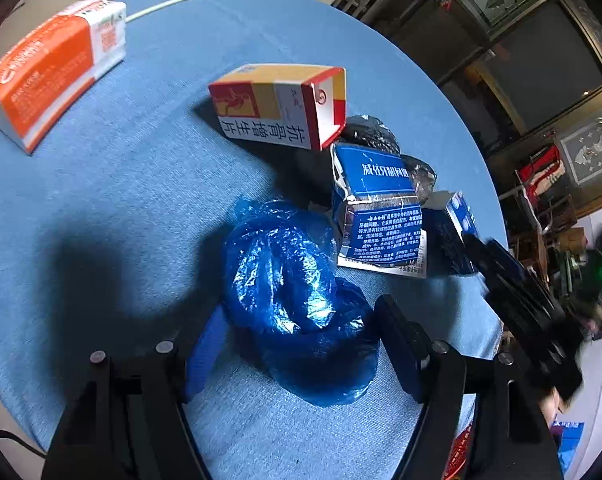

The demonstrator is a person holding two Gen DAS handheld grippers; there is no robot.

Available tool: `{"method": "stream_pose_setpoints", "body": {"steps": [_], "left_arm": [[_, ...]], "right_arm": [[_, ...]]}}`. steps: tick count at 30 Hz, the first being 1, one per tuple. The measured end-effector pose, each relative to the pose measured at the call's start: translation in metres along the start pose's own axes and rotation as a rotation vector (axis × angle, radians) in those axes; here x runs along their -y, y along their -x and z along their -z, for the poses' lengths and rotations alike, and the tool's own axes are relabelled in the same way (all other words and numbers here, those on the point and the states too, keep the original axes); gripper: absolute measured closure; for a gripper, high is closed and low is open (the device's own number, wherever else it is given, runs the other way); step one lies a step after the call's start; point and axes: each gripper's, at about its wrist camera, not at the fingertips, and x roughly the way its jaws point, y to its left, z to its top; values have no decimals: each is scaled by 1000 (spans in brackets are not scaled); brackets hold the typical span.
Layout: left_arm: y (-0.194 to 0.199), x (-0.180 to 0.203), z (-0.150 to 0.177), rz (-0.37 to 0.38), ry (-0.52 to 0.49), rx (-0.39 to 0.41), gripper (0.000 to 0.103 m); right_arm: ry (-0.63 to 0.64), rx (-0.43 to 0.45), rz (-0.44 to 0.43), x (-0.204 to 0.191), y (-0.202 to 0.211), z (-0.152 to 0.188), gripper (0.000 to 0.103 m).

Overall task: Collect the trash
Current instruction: 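Grasp the blue box with the right gripper while the left grasps the blue bag, then carry the blue box and blue bag to the red basket and release both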

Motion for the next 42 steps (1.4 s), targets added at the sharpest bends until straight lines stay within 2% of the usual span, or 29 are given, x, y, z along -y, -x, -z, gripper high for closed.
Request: {"method": "stream_pose_setpoints", "body": {"steps": [2,3,5,8,12,18,21,28,34,42], "left_arm": [[-2,-1,1,20,-10,-1,28],[-3,-2,3,27,-16,-1,30],[-3,-4,3,58,-30,2,41],[-2,-2,8,63,-55,9,44],[5,2,16,54,-100,18,45],[32,13,43,47,-172,68,45],[47,31,59,-11,-253,123,45],[85,91,103,-184,-534,313,45],[110,117,135,-208,-686,388,45],[103,152,160,-220,-810,401,45]], "right_arm": [[3,-42,4,4,-22,-4,42],[-15,-60,-7,8,-28,-5,48],[-60,-39,-18,14,-30,-5,52],[-138,-2,-59,25,-21,2,55],[-232,22,-93,36,-2,23,56],[-311,87,-188,39,54,68,56],[-333,128,-219,38,86,92,56],[-360,202,-228,32,155,140,56],[-383,249,-192,39,196,168,56],[-442,290,-156,61,233,208,56]]}}
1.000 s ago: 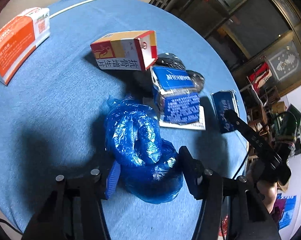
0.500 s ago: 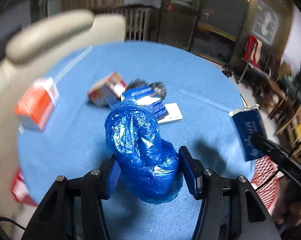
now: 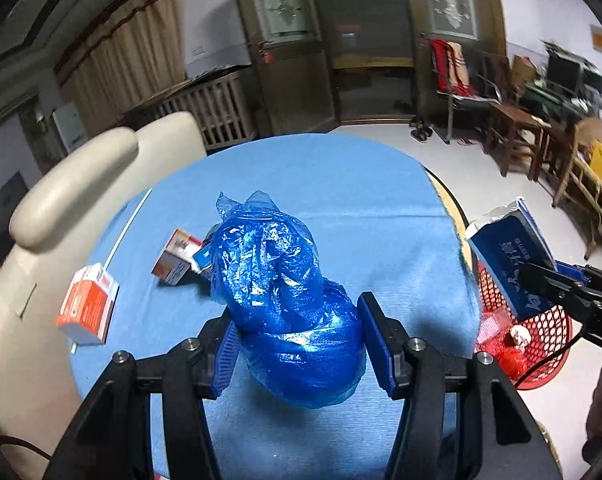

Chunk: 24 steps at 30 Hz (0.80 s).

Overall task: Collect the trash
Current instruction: 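Carry the blue box and blue bag to the red basket and release both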

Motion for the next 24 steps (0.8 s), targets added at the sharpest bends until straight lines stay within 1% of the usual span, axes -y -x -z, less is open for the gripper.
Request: {"method": "stream_pose_setpoints", "body": {"steps": [12,16,24], "left_arm": [[1,51,-5,26,-126,-12,45],[2,67,-6,30,-166,-16,45],[1,89,-8,42,-228,-26,45]], "right_arm": [[-116,26,80,57,49,26,56],[-149,41,92,71,61,31,56],[-182,72,114,85,74,33,56]]}}
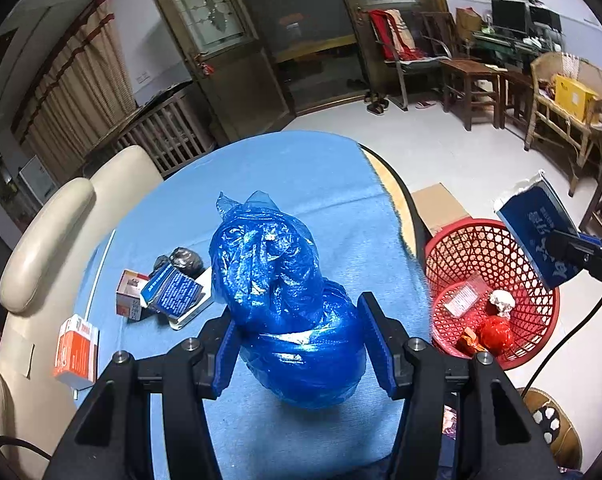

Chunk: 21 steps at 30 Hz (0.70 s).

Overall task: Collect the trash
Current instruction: 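Carry the blue box and blue bag to the red basket and release both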

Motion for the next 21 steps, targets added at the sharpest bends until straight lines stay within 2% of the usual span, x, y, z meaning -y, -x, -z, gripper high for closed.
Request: {"method": "stream_pose_setpoints", "body": {"steps": [21], "left_arm": [[-7,49,-24,63,-124,-24,45]], "right_arm": [[-98,42,43,47,17,-3,56]]}}
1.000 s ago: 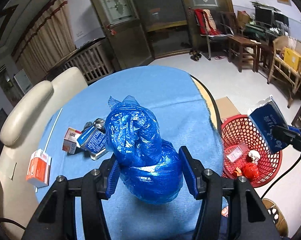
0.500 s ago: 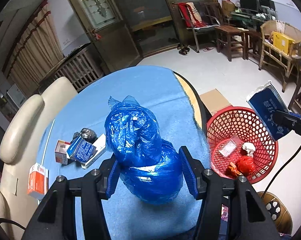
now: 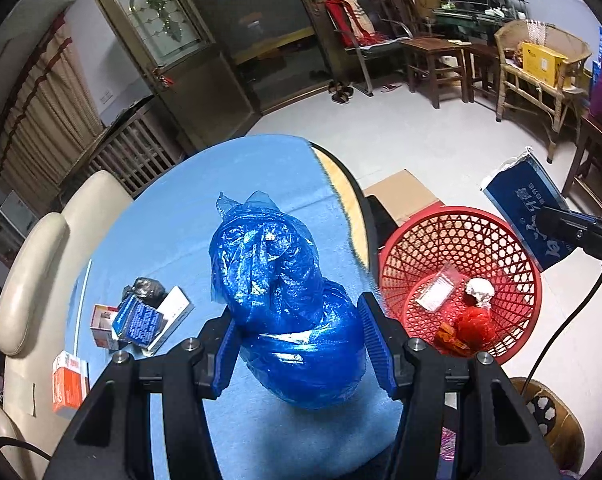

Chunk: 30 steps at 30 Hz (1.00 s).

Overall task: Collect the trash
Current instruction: 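Carry the blue box and blue bag to the red basket and release both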

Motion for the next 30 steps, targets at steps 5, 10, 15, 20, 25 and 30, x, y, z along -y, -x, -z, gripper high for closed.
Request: {"method": "stream_pose_setpoints", "body": {"steps": [5,10,15,20,25,30], "left_arm": [[-8,13,-9,120,-4,-31,45],[-23,34,-17,263,-11,-76,44],[-39,45,-20,323,2,-132,43],[-52,34,-16,338,61,-173,43],[-49,31,-18,396,90,-156,42],[-36,33,-24,502,98,-102,42]], "right_arm": [[-41,-2,15,15,0,1,56],[-114,-22,31,36,-4,4,55],[-193,-51,46,52,-6,7,42],[-234,-69,37,57,-7,7,41],[-229,-60,46,53,-9,7,41],[-237,-24,52,52,-3,3,41]]}}
